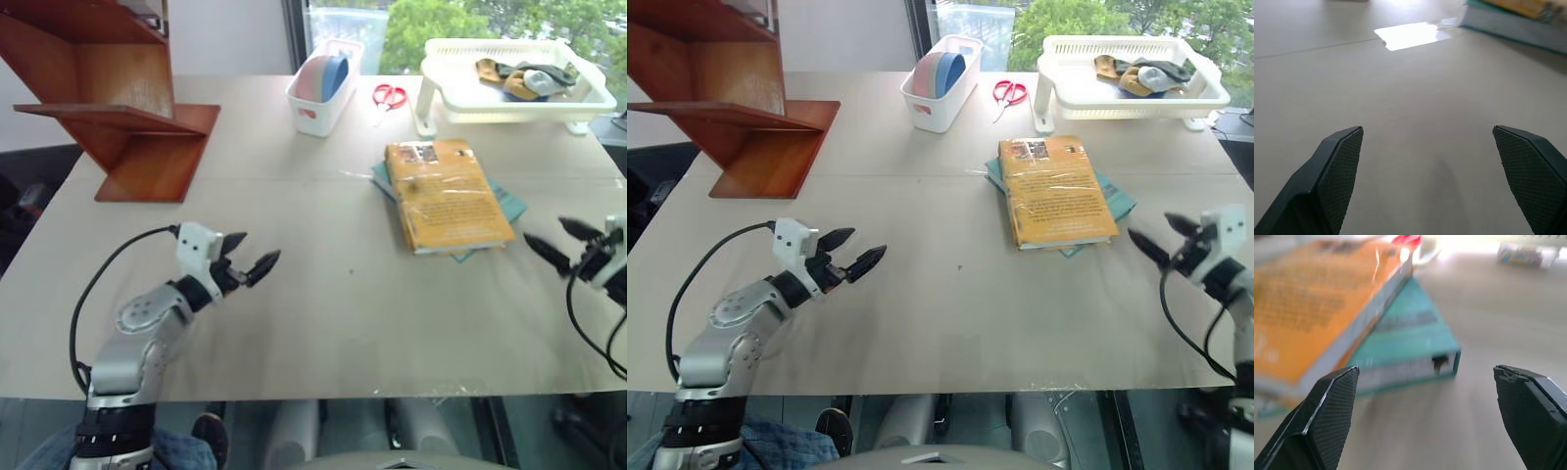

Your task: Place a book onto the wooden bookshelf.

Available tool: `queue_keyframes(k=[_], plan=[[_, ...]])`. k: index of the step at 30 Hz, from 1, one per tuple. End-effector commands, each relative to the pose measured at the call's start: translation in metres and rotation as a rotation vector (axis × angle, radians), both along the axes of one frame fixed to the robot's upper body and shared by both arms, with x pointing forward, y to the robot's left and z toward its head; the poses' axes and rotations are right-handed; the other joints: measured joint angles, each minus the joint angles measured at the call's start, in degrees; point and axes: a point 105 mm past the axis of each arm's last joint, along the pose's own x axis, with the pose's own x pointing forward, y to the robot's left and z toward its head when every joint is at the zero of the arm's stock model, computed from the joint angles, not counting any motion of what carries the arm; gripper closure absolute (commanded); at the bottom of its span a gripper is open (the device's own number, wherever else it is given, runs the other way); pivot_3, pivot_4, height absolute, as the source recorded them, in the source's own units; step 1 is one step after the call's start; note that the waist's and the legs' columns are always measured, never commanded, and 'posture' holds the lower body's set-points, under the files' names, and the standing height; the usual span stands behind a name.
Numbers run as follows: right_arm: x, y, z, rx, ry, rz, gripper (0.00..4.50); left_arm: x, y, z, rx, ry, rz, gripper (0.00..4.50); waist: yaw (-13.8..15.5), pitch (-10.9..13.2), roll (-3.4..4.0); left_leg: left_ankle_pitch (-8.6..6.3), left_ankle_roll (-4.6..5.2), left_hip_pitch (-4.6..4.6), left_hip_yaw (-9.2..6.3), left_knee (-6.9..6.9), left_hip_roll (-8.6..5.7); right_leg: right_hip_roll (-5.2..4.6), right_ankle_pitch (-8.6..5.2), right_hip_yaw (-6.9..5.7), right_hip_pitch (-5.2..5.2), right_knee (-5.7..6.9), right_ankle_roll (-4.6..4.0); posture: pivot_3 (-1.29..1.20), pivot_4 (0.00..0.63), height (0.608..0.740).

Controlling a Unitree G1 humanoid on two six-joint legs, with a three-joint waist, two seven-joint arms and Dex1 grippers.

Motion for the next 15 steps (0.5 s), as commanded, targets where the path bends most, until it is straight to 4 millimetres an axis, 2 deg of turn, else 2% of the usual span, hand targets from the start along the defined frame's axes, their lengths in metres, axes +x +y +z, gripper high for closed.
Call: queue_keyframes(k=[1, 5, 8, 12, 15], plan=[[0.014, -0.007, 0.014, 0.078, -0.034, -0.067, 0.00, -0.011, 0.002, 0.027, -0.029, -0.061, -0.068, 0.05, 0.00, 0.00, 0.02, 0.00, 0.00, 0.01, -0.01, -0.02, -0.02, -0.01, 0.00, 0.00, 0.00, 0.00, 0.00, 0.00, 0.150, 0.740], [0.038, -0.002, 0.013, 0.148, -0.016, -0.086, 0.00, -0.023, 0.007, 0.046, -0.053, -0.081, -0.120, 0.05, -0.11, 0.01, 0.01, 0.00, 0.00, 0.00, 0.01, -0.04, -0.02, -0.01, 0.00, -0.01, 0.00, -0.02, 0.00, 0.00, 0.150, 0.740], [0.053, 0.001, -0.002, 0.184, 0.082, -0.110, 0.00, -0.027, 0.014, 0.054, -0.040, -0.093, -0.094, 0.05, -0.10, 0.01, 0.01, 0.00, 0.00, 0.00, 0.01, -0.11, -0.03, -0.02, 0.00, -0.01, -0.01, -0.06, -0.01, 0.00, 0.150, 0.740], [0.063, 0.012, -0.010, 0.284, 0.170, -0.076, 0.00, -0.033, 0.020, 0.056, -0.024, -0.092, -0.066, 0.05, -0.07, 0.01, 0.01, 0.00, 0.00, 0.01, 0.02, -0.24, -0.03, -0.02, 0.00, 0.00, -0.01, -0.20, -0.02, 0.00, 0.150, 0.740], [0.067, 0.023, -0.014, 0.296, 0.209, -0.028, 0.00, -0.035, 0.023, 0.058, -0.021, -0.094, -0.059, 0.05, -0.15, 0.01, 0.01, 0.00, 0.00, -0.01, 0.04, -0.42, -0.03, -0.02, 0.01, 0.00, -0.01, -0.44, -0.02, 0.00, 0.150, 0.740]])
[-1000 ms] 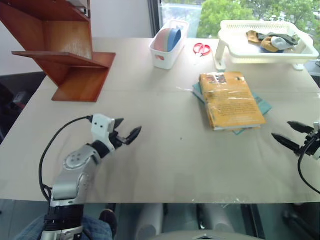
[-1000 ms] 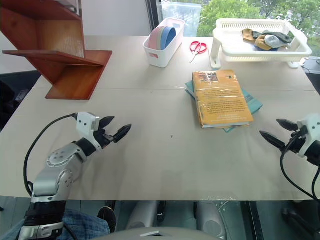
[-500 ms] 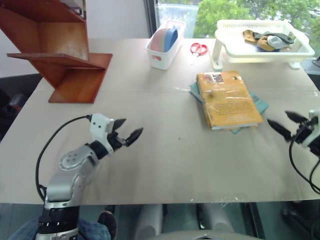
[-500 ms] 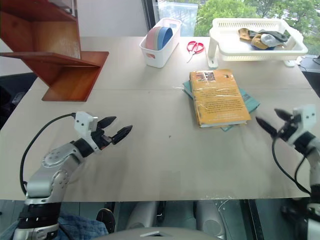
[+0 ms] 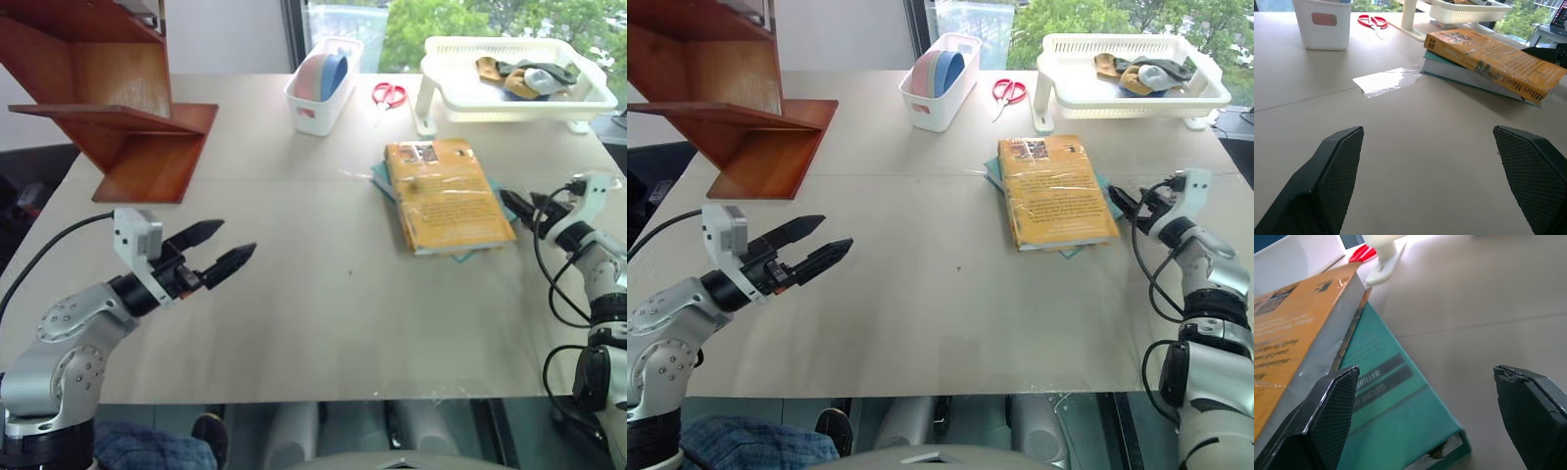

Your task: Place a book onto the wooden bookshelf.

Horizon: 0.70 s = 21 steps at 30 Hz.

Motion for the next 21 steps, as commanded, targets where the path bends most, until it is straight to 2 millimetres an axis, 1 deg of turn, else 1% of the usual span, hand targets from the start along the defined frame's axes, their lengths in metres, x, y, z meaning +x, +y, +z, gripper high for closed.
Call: queue_keyframes(k=[1, 3, 5, 6, 9, 14, 18, 21], plan=[[0.005, 0.010, 0.012, 0.002, -0.021, 0.064, 0.00, -0.005, 0.001, 0.018, 0.023, -0.063, -0.002, 0.05, 0.00, 0.00, 0.00, 0.00, 0.00, 0.00, 0.00, -0.03, 0.00, 0.00, 0.00, 0.00, 0.00, -0.02, 0.00, 0.00, 0.150, 0.740], [0.006, 0.019, 0.009, -0.002, -0.009, 0.104, 0.00, -0.006, 0.002, 0.019, 0.027, -0.063, -0.004, 0.05, -0.01, 0.00, 0.00, 0.00, 0.00, 0.00, 0.01, -0.08, 0.00, 0.00, 0.00, 0.00, 0.00, -0.06, 0.00, 0.00, 0.150, 0.740], [0.005, 0.035, 0.003, -0.043, -0.004, 0.185, 0.00, -0.006, 0.005, 0.019, 0.035, -0.060, -0.003, 0.05, -0.02, 0.00, 0.00, 0.00, 0.00, 0.00, 0.01, -0.09, 0.01, 0.00, 0.00, 0.00, 0.00, -0.07, 0.00, 0.00, 0.150, 0.740], [0.002, 0.046, -0.002, -0.079, -0.001, 0.254, 0.00, -0.006, 0.006, 0.019, 0.040, -0.058, 0.001, 0.05, -0.07, 0.00, 0.00, 0.00, 0.00, 0.01, 0.01, -0.09, 0.01, 0.01, 0.00, 0.00, 0.00, -0.08, 0.00, 0.00, 0.150, 0.740], [-0.007, 0.069, -0.019, -0.164, 0.021, 0.405, 0.00, -0.007, 0.008, 0.017, 0.048, -0.054, 0.008, 0.05, -0.32, -0.01, -0.01, 0.00, 0.00, 0.06, 0.05, -0.10, 0.04, 0.02, 0.00, 0.02, 0.00, -0.06, 0.00, 0.00, 0.150, 0.740], [-0.023, 0.098, -0.036, -0.229, 0.043, 0.615, 0.00, -0.010, 0.010, 0.017, 0.055, -0.054, 0.016, 0.05, -0.24, -0.11, -0.17, 0.00, -0.01, 0.09, 0.02, -0.10, 0.06, 0.03, 0.00, 0.00, 0.01, -0.05, 0.00, 0.00, 0.150, 0.740], [-0.032, 0.116, -0.038, -0.229, 0.037, 0.710, 0.00, -0.014, 0.014, 0.018, 0.067, -0.047, 0.019, 0.05, -0.24, -0.30, -0.41, -0.01, -0.01, 0.11, 0.00, -0.10, 0.08, 0.02, 0.00, -0.01, 0.02, -0.05, -0.01, 0.00, 0.150, 0.740], [-0.043, 0.127, -0.037, -0.217, 0.029, 0.778, 0.00, -0.017, 0.016, 0.018, 0.075, -0.038, 0.018, 0.05, -0.21, -0.35, -0.47, -0.01, -0.02, 0.11, 0.00, -0.12, 0.10, 0.01, 0.00, -0.01, 0.02, -0.05, -0.01, 0.00, 0.150, 0.740]])
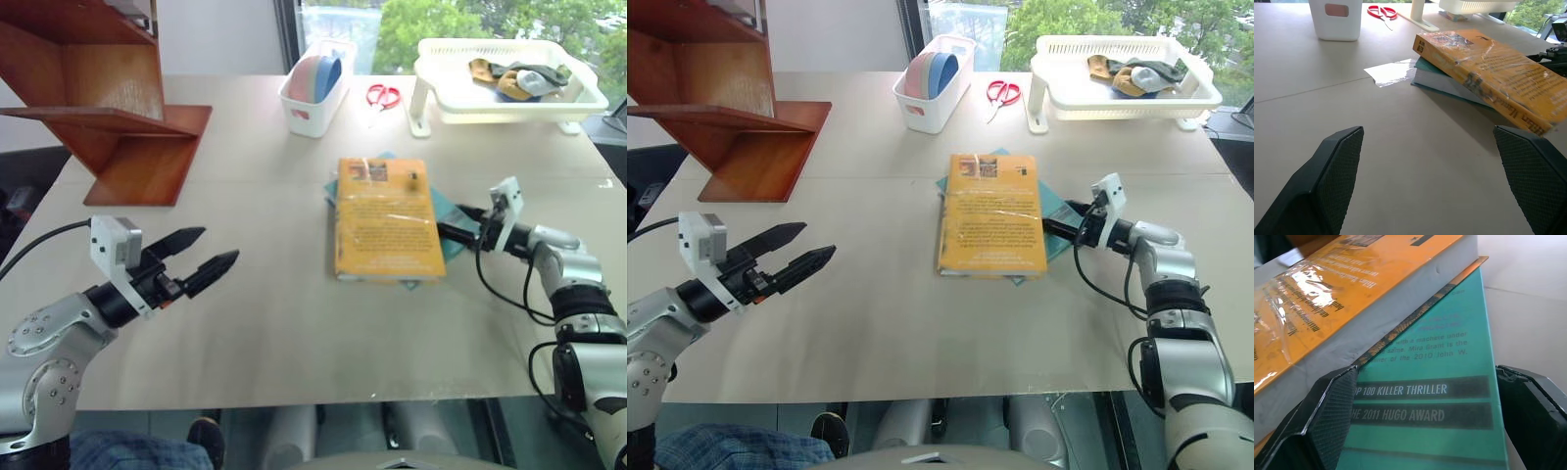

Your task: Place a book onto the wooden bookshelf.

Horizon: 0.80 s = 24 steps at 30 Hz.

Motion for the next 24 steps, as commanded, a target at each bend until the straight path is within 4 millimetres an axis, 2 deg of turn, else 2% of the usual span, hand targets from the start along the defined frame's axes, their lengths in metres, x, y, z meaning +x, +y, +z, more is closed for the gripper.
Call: queue_keyframes(k=[1, 8, 11, 15, 19, 24], plan=[[-0.021, 0.019, -0.022, -0.033, 0.084, 0.107, 0.00, -0.008, -0.001, 0.016, 0.033, -0.052, -0.024, 0.05, 0.07, -0.04, -0.06, 0.00, 0.00, 0.00, 0.00, 0.00, 0.00, -0.01, 0.00, -0.01, 0.00, 0.00, 0.00, 0.00, 0.150, 0.740], [-0.048, 0.043, -0.016, -0.003, 0.094, 0.186, 0.00, -0.025, -0.002, 0.014, 0.030, -0.017, -0.105, 0.05, 0.17, -0.13, -0.17, -0.02, -0.03, -0.02, -0.05, -0.04, -0.01, -0.21, -0.01, -0.03, -0.01, -0.03, -0.03, 0.00, 0.150, 0.740], [-0.053, 0.046, -0.013, 0.001, 0.094, 0.188, 0.00, -0.033, -0.005, 0.014, 0.033, -0.003, -0.169, 0.05, 0.12, -0.14, -0.15, -0.04, -0.06, -0.02, -0.06, -0.08, 0.00, -0.32, -0.02, -0.05, -0.02, -0.05, -0.05, 0.00, 0.150, 0.740], [-0.054, 0.041, -0.010, -0.008, 0.095, 0.170, 0.00, -0.042, -0.007, 0.023, 0.036, -0.015, -0.252, 0.05, 0.18, -0.14, -0.15, -0.05, -0.08, -0.01, -0.04, -0.08, -0.01, -0.37, -0.02, -0.05, -0.03, -0.06, -0.08, 0.00, 0.150, 0.740], [-0.046, 0.023, -0.004, -0.032, 0.063, 0.113, 0.00, -0.046, -0.002, 0.034, 0.050, -0.004, -0.303, 0.05, 0.33, -0.13, -0.15, -0.05, -0.07, -0.06, -0.06, -0.09, -0.05, -0.46, -0.03, -0.12, -0.06, -0.08, -0.10, 0.00, 0.150, 0.740], [-0.031, 0.010, 0.014, -0.004, -0.005, 0.029, 0.00, -0.045, 0.002, 0.030, 0.085, 0.020, -0.298, 0.05, 0.28, -0.12, -0.14, -0.05, -0.07, -0.06, -0.04, -0.10, -0.08, -0.47, -0.03, -0.12, -0.06, -0.10, -0.10, 0.00, 0.150, 0.740]])
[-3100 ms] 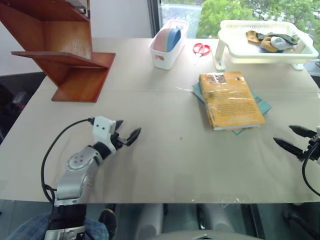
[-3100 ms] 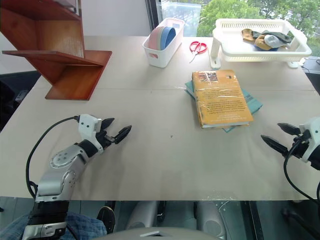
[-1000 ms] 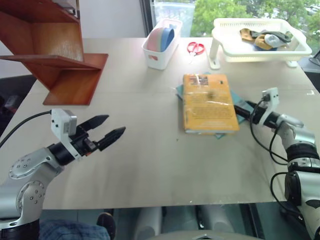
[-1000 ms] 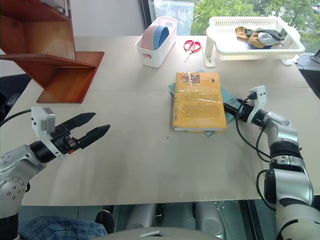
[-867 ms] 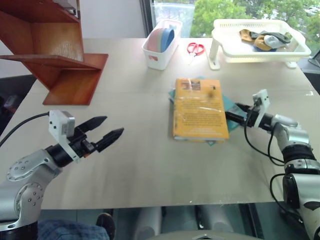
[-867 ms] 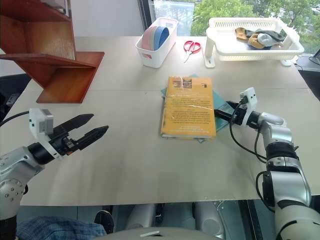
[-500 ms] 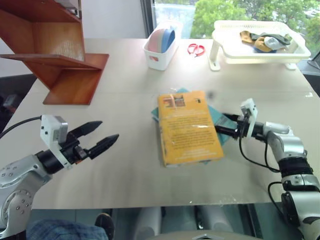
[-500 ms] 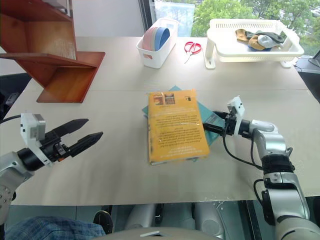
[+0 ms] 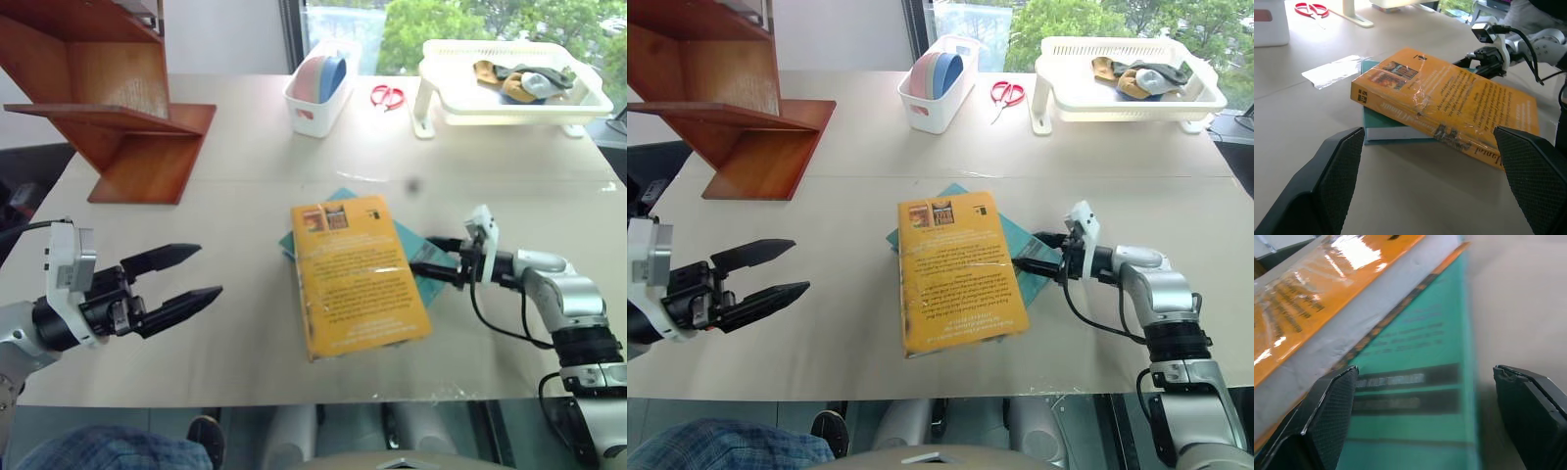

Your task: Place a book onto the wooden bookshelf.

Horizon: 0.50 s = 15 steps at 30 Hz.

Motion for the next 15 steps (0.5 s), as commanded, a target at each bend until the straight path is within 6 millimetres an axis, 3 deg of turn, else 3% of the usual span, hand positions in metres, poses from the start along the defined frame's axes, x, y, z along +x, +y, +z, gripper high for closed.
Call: queue_keyframes(k=[1, 11, 15], plan=[[0.011, -0.011, 0.020, 0.008, -0.087, -0.059, 0.00, -0.002, 0.002, 0.003, 0.022, -0.020, 0.000, 0.05, -0.02, 0.01, 0.00, 0.00, 0.00, -0.01, -0.01, 0.00, 0.00, 0.01, 0.00, -0.01, -0.01, 0.00, 0.00, 0.00, 0.150, 0.740], [0.000, 0.037, 0.027, -0.045, -0.214, 0.078, 0.00, -0.002, 0.001, -0.005, 0.031, 0.011, -0.014, 0.05, -0.08, 0.03, 0.02, 0.00, 0.00, -0.03, 0.02, -0.04, 0.05, 0.23, 0.00, 0.03, -0.09, 0.02, 0.00, 0.00, 0.150, 0.740], [0.001, 0.036, 0.029, -0.047, -0.225, 0.071, 0.00, 0.000, -0.003, -0.008, -0.008, 0.027, -0.004, 0.05, -0.06, 0.03, 0.02, 0.00, 0.00, -0.04, 0.02, -0.04, 0.04, 0.22, 0.00, 0.03, -0.09, 0.02, 0.00, 0.00, 0.150, 0.740]])
